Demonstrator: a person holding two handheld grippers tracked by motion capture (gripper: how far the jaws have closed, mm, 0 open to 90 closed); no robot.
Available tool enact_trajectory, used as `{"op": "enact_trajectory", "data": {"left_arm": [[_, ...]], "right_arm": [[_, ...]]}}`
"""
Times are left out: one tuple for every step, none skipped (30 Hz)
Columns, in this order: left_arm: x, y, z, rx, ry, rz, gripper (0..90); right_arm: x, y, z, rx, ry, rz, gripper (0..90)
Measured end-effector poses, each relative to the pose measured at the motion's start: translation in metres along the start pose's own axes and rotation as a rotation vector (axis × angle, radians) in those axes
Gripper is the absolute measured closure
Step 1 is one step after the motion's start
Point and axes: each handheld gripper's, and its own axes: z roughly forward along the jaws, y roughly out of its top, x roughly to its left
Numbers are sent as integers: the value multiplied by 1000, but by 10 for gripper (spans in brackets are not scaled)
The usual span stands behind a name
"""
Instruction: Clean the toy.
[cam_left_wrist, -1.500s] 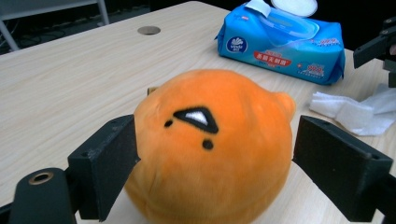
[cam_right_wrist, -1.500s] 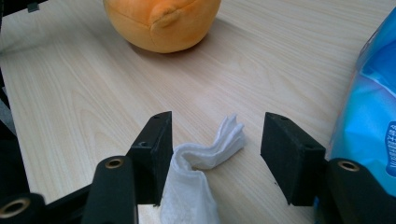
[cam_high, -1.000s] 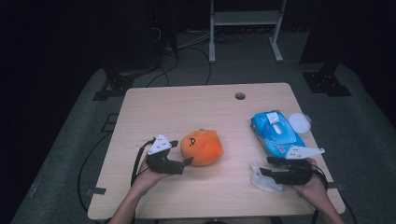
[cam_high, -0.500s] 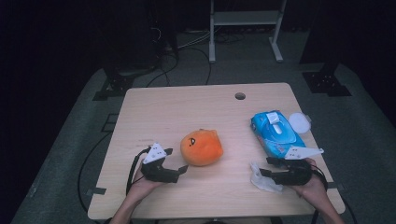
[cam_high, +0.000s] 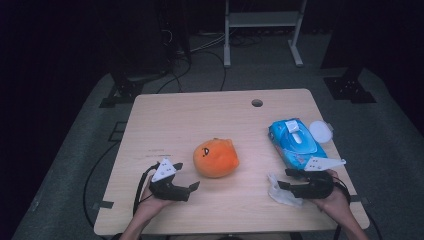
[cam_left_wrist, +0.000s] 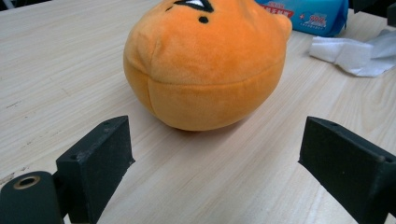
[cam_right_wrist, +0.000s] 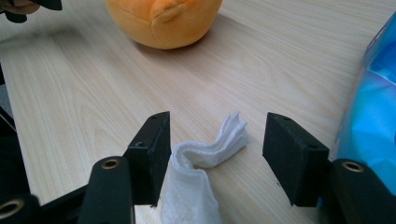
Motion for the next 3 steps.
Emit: {"op": "enact_trajectory", "data": {"left_arm": [[0, -1, 1, -4, 0, 0, 86], [-1, -2, 1, -5, -4, -2, 79], [-1, -2, 1, -4, -5, 1, 79]], "right_arm": [[0, 0, 0, 0, 0, 0, 405], [0, 0, 0, -1, 0, 0, 405], [-1, 0, 0, 0, 1, 1, 404]]}}
